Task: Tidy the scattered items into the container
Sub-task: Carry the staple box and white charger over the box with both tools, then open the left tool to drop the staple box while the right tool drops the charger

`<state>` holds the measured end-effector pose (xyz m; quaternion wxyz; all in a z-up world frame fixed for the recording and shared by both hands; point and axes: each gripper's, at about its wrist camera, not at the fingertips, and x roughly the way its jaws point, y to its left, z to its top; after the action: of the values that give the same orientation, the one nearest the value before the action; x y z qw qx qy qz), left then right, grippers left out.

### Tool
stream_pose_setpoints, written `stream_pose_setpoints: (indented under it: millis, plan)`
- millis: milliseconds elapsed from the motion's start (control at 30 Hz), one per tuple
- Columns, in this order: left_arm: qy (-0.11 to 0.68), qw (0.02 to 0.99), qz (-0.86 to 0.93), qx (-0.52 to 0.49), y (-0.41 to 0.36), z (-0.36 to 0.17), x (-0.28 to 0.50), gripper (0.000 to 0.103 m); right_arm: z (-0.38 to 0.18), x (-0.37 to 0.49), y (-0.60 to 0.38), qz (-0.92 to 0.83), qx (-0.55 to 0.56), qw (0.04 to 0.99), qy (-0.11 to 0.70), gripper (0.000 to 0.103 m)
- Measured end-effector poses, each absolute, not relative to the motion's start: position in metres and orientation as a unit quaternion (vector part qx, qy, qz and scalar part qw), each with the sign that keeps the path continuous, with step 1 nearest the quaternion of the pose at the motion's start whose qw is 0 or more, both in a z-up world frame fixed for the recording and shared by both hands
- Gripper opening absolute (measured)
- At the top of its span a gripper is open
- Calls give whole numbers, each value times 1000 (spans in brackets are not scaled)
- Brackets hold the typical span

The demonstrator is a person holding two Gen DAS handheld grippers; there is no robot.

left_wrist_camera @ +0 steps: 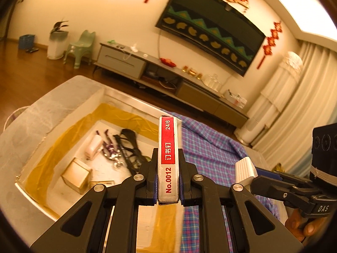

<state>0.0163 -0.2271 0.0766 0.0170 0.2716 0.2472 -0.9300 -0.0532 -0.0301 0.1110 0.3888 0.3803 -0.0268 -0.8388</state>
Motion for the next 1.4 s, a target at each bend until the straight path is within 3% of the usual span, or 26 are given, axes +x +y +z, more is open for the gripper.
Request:
stream_pose_setpoints:
  millis: [633, 1167, 1200, 1233, 1267, 1367, 1400]
  plan:
    - [228, 25, -909, 347, -218, 43, -7, 15, 95, -122, -94, -828, 406, 386, 17, 49]
    - [228, 37, -891, 390, -211, 27, -16, 16, 57, -185, -149, -834, 417, 324, 158, 49]
    - [228, 42, -891, 391, -212, 27, -16, 23, 55, -187, -152, -835, 416, 320, 167, 49]
    - [228, 48, -891, 391, -212, 27, -16, 36, 53, -189, -154, -836, 413, 315, 175, 49]
    - [229, 52, -890, 391, -213, 26, -16, 41, 51, -191, -156, -838, 411, 308, 185, 49]
    - [233, 55, -891, 386, -216, 28, -15, 42, 45, -197, -158, -845, 404, 288, 200, 52]
    - [236, 58, -890, 385, -218, 28, -14, 42, 44, -199, -157, -847, 403, 284, 200, 59]
